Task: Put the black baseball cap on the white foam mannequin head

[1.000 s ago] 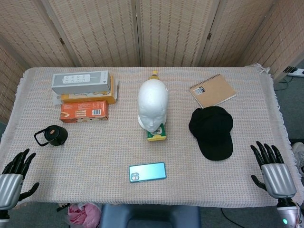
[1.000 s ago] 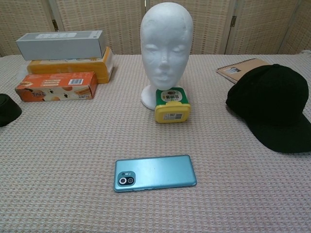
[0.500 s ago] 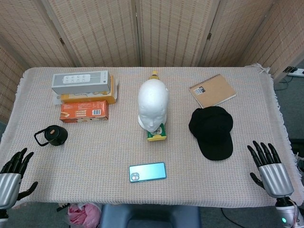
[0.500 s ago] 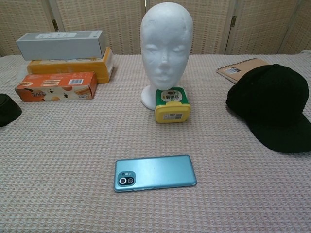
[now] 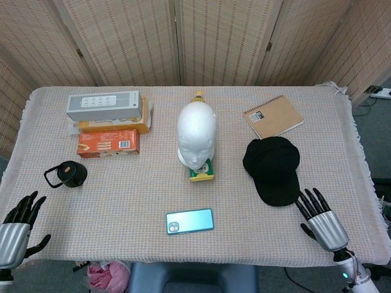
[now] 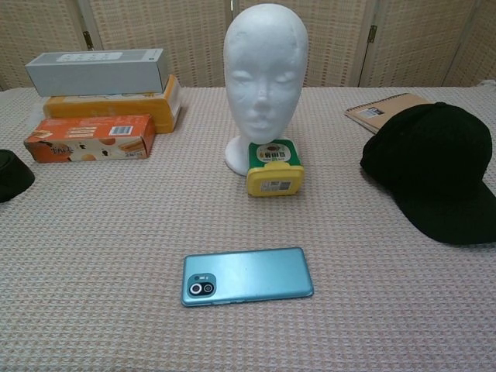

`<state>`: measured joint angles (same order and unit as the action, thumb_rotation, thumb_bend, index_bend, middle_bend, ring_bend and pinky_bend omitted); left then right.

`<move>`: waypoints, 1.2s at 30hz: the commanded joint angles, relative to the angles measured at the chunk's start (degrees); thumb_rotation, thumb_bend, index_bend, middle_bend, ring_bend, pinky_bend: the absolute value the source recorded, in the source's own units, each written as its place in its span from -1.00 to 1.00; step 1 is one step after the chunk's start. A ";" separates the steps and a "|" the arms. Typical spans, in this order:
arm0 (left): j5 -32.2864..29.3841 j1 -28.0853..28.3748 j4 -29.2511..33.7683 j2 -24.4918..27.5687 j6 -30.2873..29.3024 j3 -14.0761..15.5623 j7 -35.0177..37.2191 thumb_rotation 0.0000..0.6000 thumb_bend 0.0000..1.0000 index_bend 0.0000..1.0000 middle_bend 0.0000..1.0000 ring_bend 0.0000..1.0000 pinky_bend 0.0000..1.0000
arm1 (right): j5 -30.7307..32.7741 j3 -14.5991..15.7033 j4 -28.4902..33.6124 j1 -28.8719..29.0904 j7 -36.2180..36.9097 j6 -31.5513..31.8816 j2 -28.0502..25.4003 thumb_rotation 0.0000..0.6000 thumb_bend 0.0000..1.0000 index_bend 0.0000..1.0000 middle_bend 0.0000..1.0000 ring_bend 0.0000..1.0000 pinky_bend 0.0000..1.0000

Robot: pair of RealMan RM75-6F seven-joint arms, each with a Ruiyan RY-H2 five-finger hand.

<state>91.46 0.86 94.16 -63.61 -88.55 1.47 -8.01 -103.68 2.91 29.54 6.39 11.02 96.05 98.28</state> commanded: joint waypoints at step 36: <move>0.62 -0.24 0.02 1.40 -0.45 0.26 3.38 1.00 -0.48 -0.86 -1.00 -1.00 -0.54 | 8.47 -1.53 -21.07 5.00 8.03 -6.99 17.26 1.00 -0.46 -1.00 -0.86 -0.97 -0.99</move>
<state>92.08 0.63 94.18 -62.20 -88.99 1.73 -4.64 -95.29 1.36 8.54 11.36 19.02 89.13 115.47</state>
